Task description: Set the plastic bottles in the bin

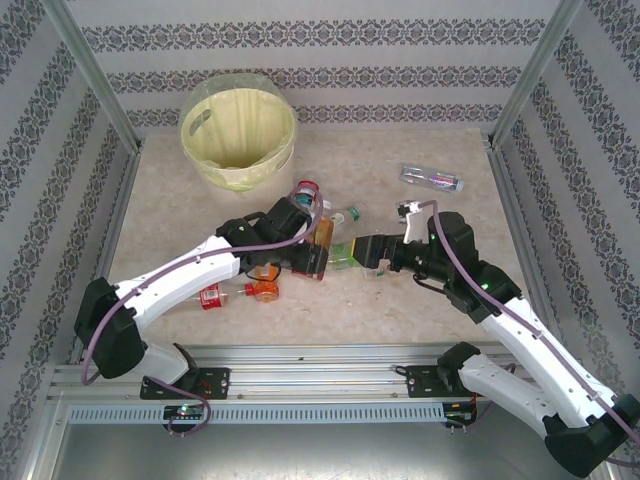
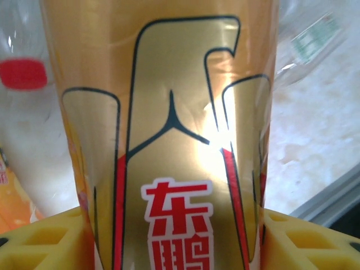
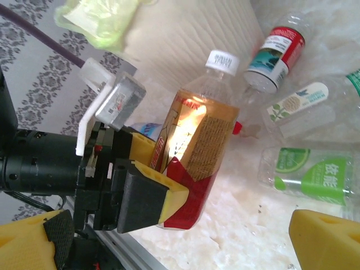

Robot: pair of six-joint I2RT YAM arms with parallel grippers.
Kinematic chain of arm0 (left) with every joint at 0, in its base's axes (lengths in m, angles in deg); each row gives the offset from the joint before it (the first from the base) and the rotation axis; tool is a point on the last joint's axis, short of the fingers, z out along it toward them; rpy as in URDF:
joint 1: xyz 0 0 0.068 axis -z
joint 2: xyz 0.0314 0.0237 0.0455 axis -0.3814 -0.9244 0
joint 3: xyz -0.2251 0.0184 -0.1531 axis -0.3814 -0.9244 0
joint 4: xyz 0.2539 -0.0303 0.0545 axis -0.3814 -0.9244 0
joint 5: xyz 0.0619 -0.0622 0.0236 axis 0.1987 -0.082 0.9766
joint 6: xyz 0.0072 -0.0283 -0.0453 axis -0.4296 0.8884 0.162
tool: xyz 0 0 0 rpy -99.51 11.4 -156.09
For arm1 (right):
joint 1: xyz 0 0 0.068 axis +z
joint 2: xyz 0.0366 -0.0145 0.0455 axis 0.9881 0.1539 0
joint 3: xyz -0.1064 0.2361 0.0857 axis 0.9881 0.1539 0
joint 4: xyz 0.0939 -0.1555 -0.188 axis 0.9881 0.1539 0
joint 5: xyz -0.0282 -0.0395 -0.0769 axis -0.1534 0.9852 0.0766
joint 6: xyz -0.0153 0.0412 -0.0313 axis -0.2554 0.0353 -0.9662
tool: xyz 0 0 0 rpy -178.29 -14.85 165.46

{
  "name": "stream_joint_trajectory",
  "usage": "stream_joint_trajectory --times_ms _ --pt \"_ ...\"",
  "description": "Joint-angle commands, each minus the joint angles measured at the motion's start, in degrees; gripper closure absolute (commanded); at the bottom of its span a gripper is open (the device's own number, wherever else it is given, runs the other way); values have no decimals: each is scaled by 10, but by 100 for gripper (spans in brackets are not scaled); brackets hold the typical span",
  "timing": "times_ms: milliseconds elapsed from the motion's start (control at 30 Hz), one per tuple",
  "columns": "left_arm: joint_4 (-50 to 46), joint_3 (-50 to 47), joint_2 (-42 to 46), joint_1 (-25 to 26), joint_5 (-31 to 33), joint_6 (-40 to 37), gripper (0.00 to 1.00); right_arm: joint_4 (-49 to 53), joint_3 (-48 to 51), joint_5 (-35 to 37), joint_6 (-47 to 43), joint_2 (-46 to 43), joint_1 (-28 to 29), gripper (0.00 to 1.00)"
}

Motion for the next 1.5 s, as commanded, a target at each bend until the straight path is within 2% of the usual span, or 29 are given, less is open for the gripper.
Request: stream_joint_trajectory --times_ms 0,233,500,700,1033,1200,1467 --pt "-9 68 22 -10 -19 -31 43 -15 -31 -18 -6 0 -7 2" --pt "-59 214 2 -63 -47 -63 42 2 -60 -7 -8 5 -8 2" --pt "-47 333 -44 -157 -123 -45 42 32 -67 5 -19 -1 -8 2" --pt "-16 383 -77 -238 -165 -8 43 51 -60 21 -28 -18 -9 2" --pt "-68 483 -151 -330 -123 -25 43 71 -47 35 -30 -36 -9 2" --pt "-120 526 -194 -351 -90 -59 43 76 -48 37 -31 -35 -11 2" --pt "-177 532 -225 -356 -57 -107 42 81 -42 37 -31 -40 -13 2"
